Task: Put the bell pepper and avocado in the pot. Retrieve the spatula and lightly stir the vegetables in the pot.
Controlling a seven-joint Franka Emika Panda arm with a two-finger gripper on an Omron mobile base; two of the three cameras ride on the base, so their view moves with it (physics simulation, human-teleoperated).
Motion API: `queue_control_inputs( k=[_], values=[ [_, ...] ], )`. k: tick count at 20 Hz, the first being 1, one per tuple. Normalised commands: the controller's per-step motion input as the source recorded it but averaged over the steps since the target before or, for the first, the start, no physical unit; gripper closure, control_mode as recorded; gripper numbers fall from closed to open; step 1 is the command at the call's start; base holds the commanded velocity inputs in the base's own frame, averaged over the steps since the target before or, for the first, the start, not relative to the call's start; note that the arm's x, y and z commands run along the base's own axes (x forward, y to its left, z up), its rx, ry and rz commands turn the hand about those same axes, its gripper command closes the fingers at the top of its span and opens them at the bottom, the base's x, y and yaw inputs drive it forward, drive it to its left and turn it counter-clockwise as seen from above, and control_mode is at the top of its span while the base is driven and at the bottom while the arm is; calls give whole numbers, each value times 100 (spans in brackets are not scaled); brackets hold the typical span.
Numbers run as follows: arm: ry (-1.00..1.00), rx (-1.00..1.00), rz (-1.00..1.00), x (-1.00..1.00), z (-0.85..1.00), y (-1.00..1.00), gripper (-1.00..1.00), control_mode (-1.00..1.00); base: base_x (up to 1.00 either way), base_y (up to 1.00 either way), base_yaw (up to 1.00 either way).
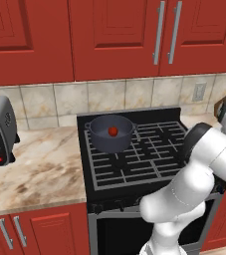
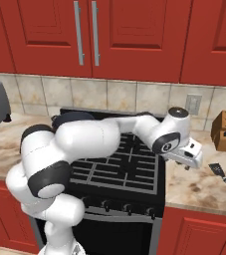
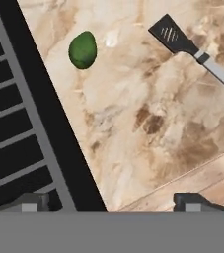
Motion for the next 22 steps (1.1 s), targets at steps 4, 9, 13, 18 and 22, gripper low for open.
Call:
queue_control_inputs(
  k=[4, 9, 13, 18, 22],
  values=[
    [-43, 3, 25, 15, -20, -2, -100, -100, 0, 0, 0],
    [-38, 6, 19, 30, -25, 0, -100, -100, 0, 0, 0],
    [-9, 3, 11, 42, 12, -1, -100, -100, 0, 0, 0],
    [3, -1, 12, 56, 21, -14, -100, -100, 0, 0, 0],
    [13, 0, 9, 61, 7, -9, -100, -100, 0, 0, 0]
  ],
)
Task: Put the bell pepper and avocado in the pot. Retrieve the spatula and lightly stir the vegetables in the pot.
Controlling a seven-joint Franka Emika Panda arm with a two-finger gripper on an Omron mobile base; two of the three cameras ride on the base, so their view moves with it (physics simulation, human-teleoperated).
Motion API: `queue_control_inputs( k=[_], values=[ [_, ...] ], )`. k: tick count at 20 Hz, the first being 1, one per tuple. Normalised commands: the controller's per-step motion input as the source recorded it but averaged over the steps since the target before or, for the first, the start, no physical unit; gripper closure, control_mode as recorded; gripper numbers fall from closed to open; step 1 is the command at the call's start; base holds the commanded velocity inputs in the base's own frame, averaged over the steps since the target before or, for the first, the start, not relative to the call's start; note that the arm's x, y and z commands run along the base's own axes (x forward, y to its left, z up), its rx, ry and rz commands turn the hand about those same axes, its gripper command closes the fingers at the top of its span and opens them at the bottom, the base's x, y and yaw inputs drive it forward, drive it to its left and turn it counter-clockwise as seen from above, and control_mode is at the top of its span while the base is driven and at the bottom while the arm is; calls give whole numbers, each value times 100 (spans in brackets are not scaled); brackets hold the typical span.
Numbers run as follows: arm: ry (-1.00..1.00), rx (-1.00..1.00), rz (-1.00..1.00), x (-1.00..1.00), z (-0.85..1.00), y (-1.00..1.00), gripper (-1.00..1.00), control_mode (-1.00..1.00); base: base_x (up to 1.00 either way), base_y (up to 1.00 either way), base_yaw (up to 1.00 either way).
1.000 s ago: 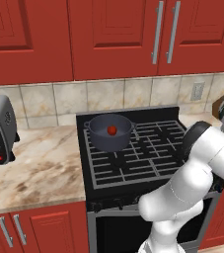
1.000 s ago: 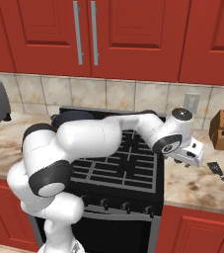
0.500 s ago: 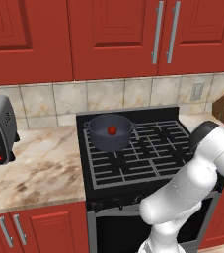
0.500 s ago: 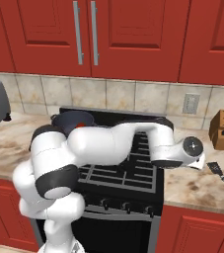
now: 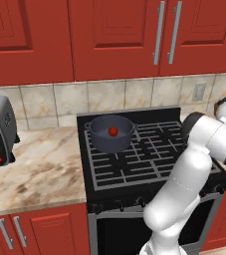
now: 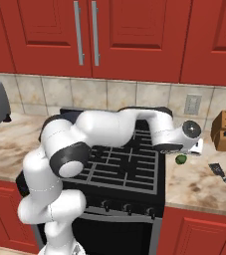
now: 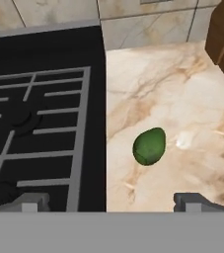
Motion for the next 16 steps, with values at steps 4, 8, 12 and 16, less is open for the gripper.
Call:
queue_control_inputs(
  k=[4, 8, 12, 16],
  values=[
    [1, 0, 0, 13, -7, -12, -100, -100, 0, 0, 0],
    [0, 0, 0, 0, -15, 0, -100, -100, 0, 0, 0],
    [4, 0, 0, 0, -12, 0, -100, -100, 0, 0, 0],
    [15, 0, 1, 0, -7, -1, -100, -100, 0, 0, 0]
  ],
)
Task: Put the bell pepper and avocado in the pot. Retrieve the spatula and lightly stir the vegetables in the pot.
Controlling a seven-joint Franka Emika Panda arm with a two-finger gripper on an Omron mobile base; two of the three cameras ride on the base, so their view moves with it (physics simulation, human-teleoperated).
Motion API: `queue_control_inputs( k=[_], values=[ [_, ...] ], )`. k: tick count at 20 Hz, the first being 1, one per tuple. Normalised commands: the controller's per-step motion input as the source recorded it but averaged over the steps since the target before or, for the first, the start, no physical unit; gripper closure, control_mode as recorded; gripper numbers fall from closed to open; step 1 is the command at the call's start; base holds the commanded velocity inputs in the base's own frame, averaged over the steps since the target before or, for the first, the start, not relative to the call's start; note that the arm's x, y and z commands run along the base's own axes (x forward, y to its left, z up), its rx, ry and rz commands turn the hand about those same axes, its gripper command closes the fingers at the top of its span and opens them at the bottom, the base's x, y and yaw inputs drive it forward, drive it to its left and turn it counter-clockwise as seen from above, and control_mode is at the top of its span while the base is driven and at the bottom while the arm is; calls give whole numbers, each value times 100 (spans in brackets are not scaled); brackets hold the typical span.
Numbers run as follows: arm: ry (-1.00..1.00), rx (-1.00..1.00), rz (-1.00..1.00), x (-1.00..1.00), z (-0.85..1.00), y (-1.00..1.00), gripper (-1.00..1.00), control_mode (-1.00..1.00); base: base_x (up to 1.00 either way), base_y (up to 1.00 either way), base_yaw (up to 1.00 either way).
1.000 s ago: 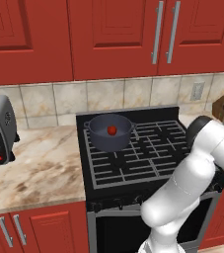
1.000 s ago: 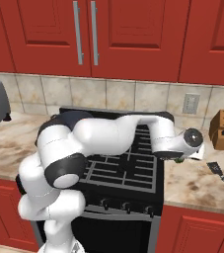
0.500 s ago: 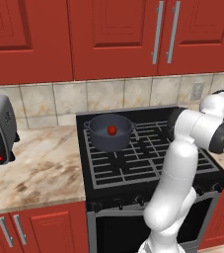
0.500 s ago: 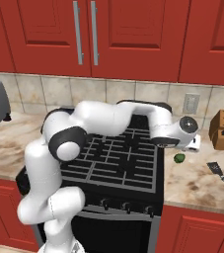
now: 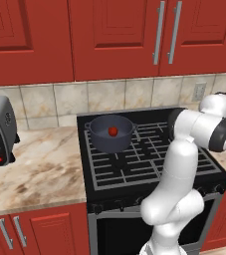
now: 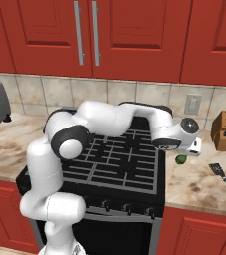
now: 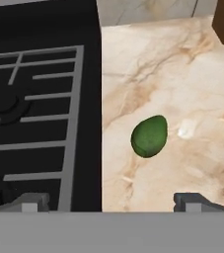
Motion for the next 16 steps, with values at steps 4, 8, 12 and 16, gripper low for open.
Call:
queue_control_inputs(
  k=[4, 8, 12, 16],
  values=[
    [16, 0, 3, 0, -8, -8, -100, -100, 0, 0, 0],
    [6, 1, 3, 6, -19, -11, -100, -100, 0, 0, 0],
    [4, 0, 5, 23, -21, -19, -100, -100, 0, 0, 0],
    [4, 0, 5, 7, 0, -26, -100, -100, 0, 0, 0]
  ],
)
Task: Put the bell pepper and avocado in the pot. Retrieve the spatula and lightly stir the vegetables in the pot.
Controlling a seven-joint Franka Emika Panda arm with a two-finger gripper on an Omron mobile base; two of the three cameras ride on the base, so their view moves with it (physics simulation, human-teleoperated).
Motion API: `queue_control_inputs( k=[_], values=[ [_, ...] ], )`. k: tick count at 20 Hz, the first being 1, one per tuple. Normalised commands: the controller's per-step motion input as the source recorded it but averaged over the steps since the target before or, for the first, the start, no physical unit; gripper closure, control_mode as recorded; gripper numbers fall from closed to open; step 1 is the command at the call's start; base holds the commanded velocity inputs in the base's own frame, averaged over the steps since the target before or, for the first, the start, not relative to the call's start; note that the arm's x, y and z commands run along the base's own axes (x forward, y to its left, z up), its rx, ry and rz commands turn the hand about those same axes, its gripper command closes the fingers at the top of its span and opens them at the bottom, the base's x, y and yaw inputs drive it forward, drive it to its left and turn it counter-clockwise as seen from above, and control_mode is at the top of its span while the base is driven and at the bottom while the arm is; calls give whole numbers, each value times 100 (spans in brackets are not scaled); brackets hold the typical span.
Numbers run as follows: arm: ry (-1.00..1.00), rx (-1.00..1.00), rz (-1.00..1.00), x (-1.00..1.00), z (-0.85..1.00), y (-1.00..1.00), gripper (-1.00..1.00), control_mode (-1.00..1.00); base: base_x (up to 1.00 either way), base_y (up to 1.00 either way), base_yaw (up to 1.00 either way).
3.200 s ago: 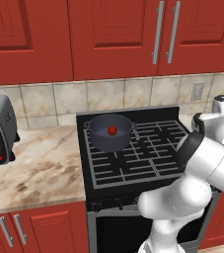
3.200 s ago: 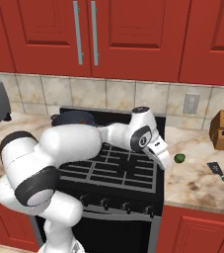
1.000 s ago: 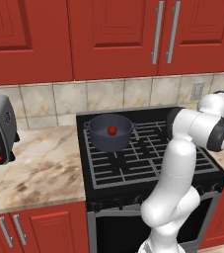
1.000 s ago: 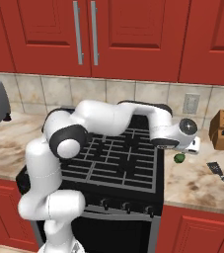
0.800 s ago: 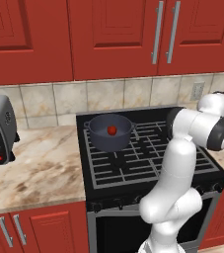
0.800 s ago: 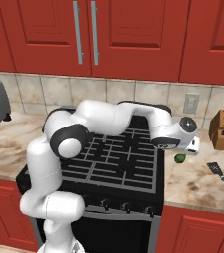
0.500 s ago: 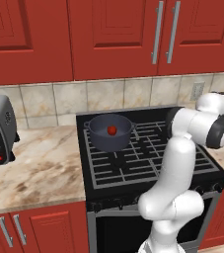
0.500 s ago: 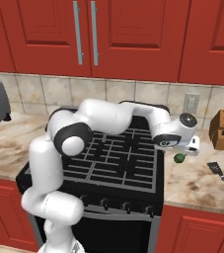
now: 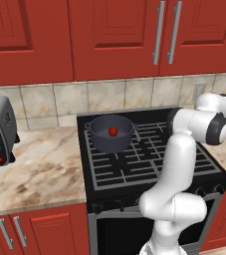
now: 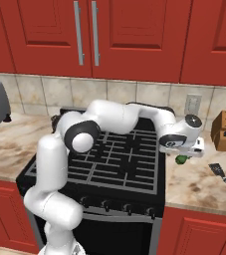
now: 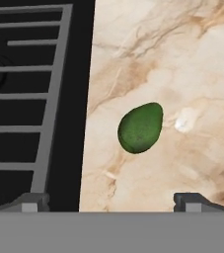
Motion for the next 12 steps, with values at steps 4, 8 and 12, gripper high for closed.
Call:
queue_control_inputs(
  k=[4, 8, 12],
  values=[
    [6, 1, 5, 4, 0, -20, -100, -100, 0, 0, 0],
    [3, 3, 6, 18, 0, -14, -100, -100, 0, 0, 0],
    [0, 3, 6, 16, -5, -1, -100, -100, 0, 0, 0]
  ],
)
